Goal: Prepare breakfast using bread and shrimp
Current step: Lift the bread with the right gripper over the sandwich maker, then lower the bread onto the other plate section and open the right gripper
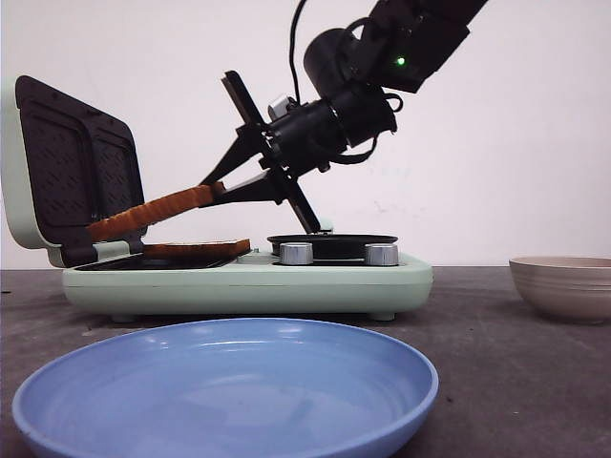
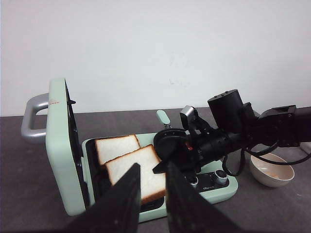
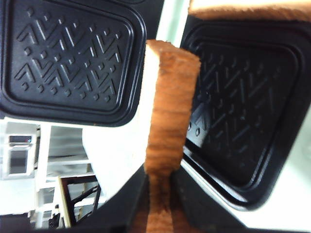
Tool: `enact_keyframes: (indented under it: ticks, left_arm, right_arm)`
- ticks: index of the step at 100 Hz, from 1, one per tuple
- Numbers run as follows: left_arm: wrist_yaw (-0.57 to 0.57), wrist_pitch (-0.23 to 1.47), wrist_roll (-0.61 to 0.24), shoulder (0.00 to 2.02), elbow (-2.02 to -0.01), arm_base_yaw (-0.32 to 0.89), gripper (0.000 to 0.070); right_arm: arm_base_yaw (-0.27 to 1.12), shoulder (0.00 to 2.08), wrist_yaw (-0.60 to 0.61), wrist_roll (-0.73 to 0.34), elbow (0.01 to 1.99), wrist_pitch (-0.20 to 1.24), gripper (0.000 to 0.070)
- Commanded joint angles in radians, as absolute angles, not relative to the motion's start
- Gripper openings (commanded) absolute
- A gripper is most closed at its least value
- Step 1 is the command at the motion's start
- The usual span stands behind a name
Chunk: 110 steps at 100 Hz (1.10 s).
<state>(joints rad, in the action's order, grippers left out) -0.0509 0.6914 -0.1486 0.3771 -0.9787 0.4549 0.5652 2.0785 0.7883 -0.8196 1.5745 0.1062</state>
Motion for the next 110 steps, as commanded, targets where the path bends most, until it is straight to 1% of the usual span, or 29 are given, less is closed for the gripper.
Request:
enact_keyframes:
  ticks: [1, 38, 70, 91, 110]
  left_arm:
    - [-0.048, 0.681, -0.147, 0.377, -0.987, 0.460, 0.0010]
    - [-0.048, 0.682, -0.147, 0.377, -0.987, 0.460, 0.0010]
    - [-0.048, 0.688, -0.147, 0.377, -0.987, 0.460, 0.0010]
    - [-0.048, 0.688, -0.148, 0.377, -0.987, 0.460, 0.0010]
    - [-0.048, 0.688, -0.148, 0.377, -0.987, 0.460, 0.0010]
  right_arm:
    - [0.574, 2.100, 0.788, -0.832, 1.599, 0.095, 0.0000]
    - [0.575, 2.100, 0.759, -0.886, 1.599, 0.070, 0.0000]
    - [0.585, 2.100, 0.785, -0.897, 1.599, 0.049, 0.0000]
    - [0.587, 2.104, 0.781, -0.907, 1.599, 0.047, 0.0000]
    - [0.586, 2.132, 0.785, -0.939, 1.599, 0.040, 0.0000]
